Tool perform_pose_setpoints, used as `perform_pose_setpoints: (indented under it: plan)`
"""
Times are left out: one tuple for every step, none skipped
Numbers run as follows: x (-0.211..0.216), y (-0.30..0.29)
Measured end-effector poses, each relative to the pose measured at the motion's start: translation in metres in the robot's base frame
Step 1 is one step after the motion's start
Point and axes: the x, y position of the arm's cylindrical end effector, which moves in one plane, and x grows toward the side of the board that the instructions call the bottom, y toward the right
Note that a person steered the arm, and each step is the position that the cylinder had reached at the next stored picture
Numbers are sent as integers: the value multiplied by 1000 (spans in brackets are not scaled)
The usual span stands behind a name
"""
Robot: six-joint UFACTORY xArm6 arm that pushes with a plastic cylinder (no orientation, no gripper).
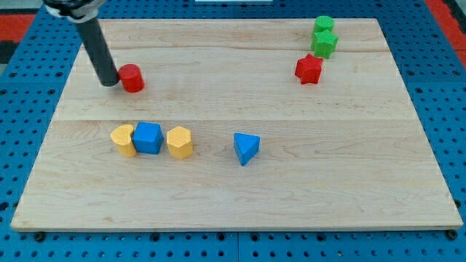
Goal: Push the red star into the red circle
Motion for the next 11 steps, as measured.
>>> perform_pose_setpoints:
  plan:
    - [11,-8]
    - [53,89]
    - [53,206]
    - [51,315]
    - [10,407]
    - [-44,402]
    - [-44,343]
    - [-15,356]
    - [-16,300]
    - [-21,197]
    - [-20,190]
